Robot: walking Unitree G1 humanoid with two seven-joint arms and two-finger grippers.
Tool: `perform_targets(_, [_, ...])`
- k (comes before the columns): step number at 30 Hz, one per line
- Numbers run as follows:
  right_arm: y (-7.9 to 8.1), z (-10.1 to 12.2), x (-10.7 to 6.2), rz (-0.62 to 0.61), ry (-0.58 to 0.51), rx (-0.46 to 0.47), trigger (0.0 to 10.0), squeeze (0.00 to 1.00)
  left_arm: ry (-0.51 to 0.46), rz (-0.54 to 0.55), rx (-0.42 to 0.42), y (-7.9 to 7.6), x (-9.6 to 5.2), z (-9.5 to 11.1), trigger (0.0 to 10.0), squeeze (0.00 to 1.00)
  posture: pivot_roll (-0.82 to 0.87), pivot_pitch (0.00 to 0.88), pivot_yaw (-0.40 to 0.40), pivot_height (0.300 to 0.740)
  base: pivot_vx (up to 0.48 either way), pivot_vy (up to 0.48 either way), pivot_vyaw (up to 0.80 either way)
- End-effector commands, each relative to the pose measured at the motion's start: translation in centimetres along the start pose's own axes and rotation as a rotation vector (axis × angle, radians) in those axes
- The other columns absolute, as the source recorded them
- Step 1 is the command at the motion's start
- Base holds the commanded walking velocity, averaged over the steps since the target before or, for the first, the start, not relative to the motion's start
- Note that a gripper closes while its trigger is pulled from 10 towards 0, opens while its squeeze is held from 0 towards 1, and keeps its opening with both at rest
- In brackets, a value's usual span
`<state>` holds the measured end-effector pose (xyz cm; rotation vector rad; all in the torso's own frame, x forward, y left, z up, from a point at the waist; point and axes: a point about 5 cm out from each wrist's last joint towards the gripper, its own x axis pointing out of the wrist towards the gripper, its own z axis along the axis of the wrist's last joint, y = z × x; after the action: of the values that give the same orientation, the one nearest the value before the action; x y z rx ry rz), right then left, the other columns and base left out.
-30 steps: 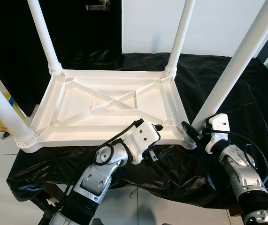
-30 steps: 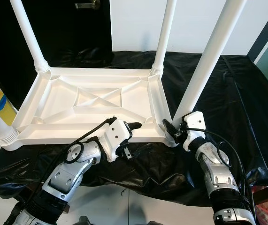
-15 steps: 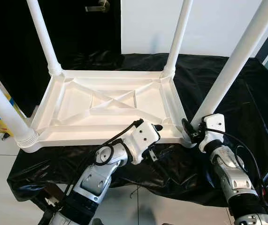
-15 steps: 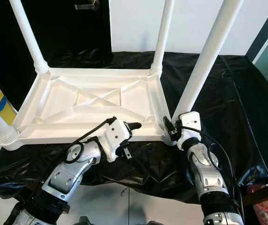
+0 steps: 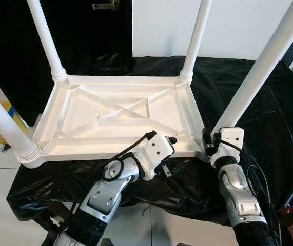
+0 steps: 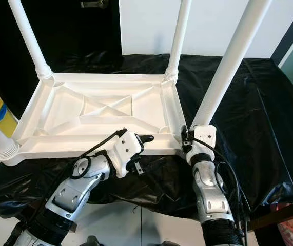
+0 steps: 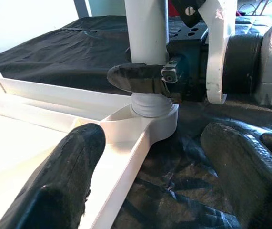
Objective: Building children table
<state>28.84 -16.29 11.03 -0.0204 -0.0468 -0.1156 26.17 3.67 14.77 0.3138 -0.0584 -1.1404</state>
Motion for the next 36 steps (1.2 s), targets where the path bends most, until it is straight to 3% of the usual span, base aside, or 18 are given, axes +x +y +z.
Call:
perform_targets(1, [-0.5, -2.3, -0.8, -0.053, 0.125, -0.018, 10.0, 0.0, 0.0, 0.02, 0.007, -0.2, 0.1, 0.1, 10.0, 0.0, 0.01, 0.053, -0.06, 0.74, 0.0, 0.0, 0.0])
perform_targets(16, [0.1, -1.8, -1.1, -0.135, 0.123, -0.024, 10.0, 0.0, 0.0, 0.013, 0.012, -0.2, 0.2, 0.1, 10.0, 0.0, 0.01, 0.039, -0.062, 0.74, 0.0, 0.0, 0.0])
perform_targets(17, [0.2, -1.7, -1.1, -0.131, 0.119, -0.024, 10.0, 0.55, 0.0, 0.013, 0.013, -0.3, 0.2, 0.1, 10.0, 0.0, 0.01, 0.039, -0.062, 0.74, 0.0, 0.0, 0.0])
perform_targets(18, [0.2, -1.7, -1.1, -0.131, 0.119, -0.024, 10.0, 0.55, 0.0, 0.013, 0.013, -0.3, 0.2, 0.1, 10.0, 0.0, 0.01, 0.039, -0.062, 0.74, 0.0, 0.0, 0.0])
perform_targets(19, [0.3, -1.6, -1.1, -0.126, 0.112, -0.02, 10.0, 1.0, 0.0, 0.012, 0.013, -0.3, 0.2, 0.1, 10.0, 0.0, 0.01, 0.039, -0.062, 0.74, 0.0, 0.0, 0.0])
perform_targets(27, [0.4, -0.7, -1.4, -0.077, 0.048, -0.004, 10.0, 1.0, 0.0, 0.007, 0.015, -0.3, 0.2, 0.1, 10.0, 0.0, 0.01, 0.03, -0.058, 0.74, 0.0, 0.0, 0.0])
perform_targets(34, [-0.5, -0.3, -2.6, 0.058, 0.012, -0.006, 10.0, 1.0, 0.012, 0.022, 0.027, 0.3, 0.0, -0.1, 10.0, 0.0, 0.0, 0.028, -0.058, 0.74, 0.0, 0.0, 0.0])
perform_targets(35, [-0.6, -0.6, -3.3, 0.147, 0.024, -0.019, 10.0, 0.0, 0.032, 0.059, 0.05, 1.7, -0.8, -0.3, 10.0, 0.0, 0.0, 0.03, -0.06, 0.74, 0.0, 0.0, 0.0])
perform_targets(36, [-0.6, -0.6, -3.3, 0.147, 0.024, -0.019, 10.0, 0.0, 0.032, 0.059, 0.05, 1.7, -0.8, -0.3, 10.0, 0.0, 0.0, 0.03, -0.06, 0.74, 0.0, 0.0, 0.0])
